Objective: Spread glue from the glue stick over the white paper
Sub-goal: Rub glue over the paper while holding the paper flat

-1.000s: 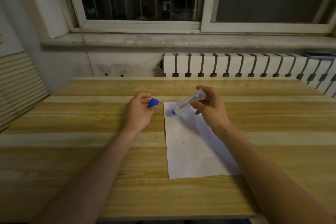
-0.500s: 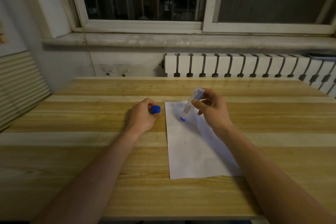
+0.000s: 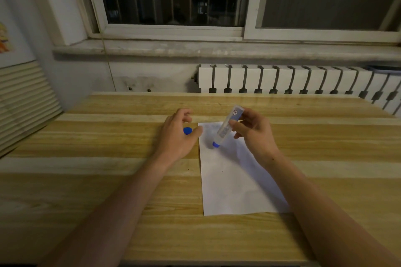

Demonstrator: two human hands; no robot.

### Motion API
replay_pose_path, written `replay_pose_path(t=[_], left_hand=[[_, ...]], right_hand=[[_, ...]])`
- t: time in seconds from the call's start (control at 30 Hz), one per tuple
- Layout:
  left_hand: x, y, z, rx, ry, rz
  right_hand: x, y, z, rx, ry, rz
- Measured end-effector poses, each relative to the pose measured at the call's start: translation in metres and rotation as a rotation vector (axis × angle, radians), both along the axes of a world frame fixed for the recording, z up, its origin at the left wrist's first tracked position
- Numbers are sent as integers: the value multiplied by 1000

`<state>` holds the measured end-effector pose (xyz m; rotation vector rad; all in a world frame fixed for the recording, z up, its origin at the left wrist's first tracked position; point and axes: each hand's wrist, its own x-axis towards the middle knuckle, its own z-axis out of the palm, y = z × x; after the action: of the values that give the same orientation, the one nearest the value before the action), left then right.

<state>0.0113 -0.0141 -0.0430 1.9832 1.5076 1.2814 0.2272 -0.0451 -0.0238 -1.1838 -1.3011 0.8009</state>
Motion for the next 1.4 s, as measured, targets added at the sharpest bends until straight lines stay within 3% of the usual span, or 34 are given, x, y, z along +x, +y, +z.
replay_pose_path(t=[0.13,0.43,0.63,0.93,1.23,1.4], left_hand=[[16,-20,5,-28,-52,-271],[25,-27,5,20,-56,-356],[28,-29,8,44,-104,-313],[30,-36,13,259,13,-205],[26,-34,12,217,-19,-186],[6,-25,16,207,49,-171]], right_hand=[[-5,-6,4,24,56,93],[-11,-16,12,72,83,162],[-17,-18,7,50,-19,185],[-35,-20,-4,25,-51,178],[-33,-18,-4,41,16,149],[-22,-4,-7,0,52,20]])
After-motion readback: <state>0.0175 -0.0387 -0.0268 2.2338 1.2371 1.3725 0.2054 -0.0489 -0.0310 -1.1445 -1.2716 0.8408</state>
